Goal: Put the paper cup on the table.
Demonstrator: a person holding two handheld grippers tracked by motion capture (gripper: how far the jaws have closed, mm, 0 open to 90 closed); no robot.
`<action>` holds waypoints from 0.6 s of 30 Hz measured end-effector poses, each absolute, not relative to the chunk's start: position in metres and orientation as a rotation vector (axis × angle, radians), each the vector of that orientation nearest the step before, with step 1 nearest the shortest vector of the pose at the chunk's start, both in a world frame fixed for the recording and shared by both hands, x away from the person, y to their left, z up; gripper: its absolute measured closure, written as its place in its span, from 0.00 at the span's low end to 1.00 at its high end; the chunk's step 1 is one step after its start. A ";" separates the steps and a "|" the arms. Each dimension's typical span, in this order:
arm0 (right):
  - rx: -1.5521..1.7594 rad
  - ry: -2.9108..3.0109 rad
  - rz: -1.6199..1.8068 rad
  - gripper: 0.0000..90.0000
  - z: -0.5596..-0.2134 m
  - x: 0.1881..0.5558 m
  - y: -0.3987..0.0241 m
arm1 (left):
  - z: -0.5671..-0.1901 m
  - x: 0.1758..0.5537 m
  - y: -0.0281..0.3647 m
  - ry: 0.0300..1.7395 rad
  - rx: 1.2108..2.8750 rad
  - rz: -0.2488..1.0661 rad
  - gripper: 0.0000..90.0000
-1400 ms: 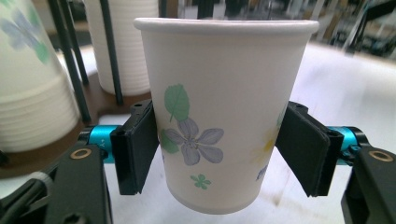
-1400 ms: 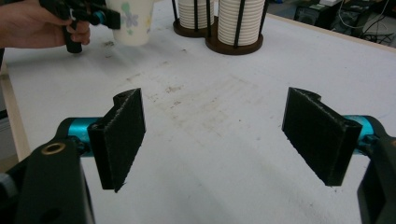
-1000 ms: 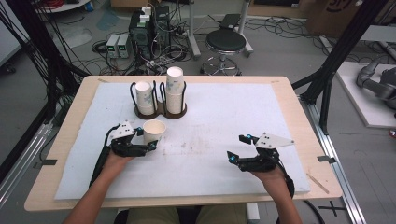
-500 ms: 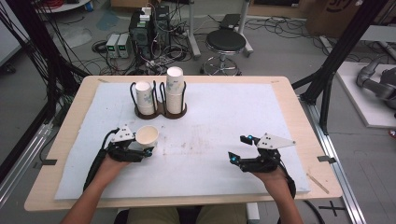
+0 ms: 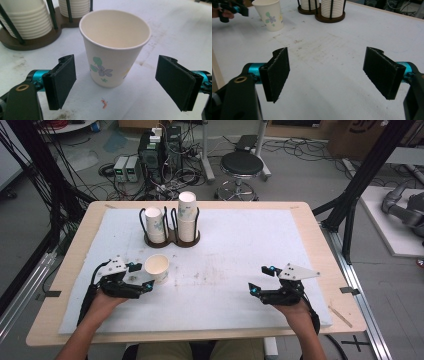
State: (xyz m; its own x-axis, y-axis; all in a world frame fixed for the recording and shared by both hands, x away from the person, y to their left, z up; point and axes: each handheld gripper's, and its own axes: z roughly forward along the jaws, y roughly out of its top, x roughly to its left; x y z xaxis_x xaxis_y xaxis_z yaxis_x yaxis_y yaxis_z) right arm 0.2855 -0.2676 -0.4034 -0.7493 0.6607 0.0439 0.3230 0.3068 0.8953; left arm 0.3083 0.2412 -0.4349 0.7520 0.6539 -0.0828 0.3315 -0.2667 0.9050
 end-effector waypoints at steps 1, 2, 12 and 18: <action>0.896 2.243 1.420 0.25 -0.403 0.285 -0.269 | -0.433 0.306 0.245 0.752 1.855 0.373 0.19; 0.908 2.238 1.415 0.24 -0.403 0.284 -0.270 | -0.432 0.304 0.248 0.746 1.833 0.375 0.19; 0.968 2.159 1.343 0.24 -0.408 0.277 -0.280 | -0.423 0.296 0.262 0.750 1.628 0.410 0.18; 0.982 2.132 1.363 0.24 -0.407 0.276 -0.284 | -0.419 0.293 0.270 0.739 1.574 0.445 0.19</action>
State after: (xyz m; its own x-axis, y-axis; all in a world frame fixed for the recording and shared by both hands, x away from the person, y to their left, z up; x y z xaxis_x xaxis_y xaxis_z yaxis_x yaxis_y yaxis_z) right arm 0.2760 -0.2844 -0.4071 -0.6601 0.7509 0.0211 0.3343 0.2685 0.9034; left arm 0.2934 0.2696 -0.4194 0.7178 0.6830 -0.1355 0.1993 -0.0151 0.9798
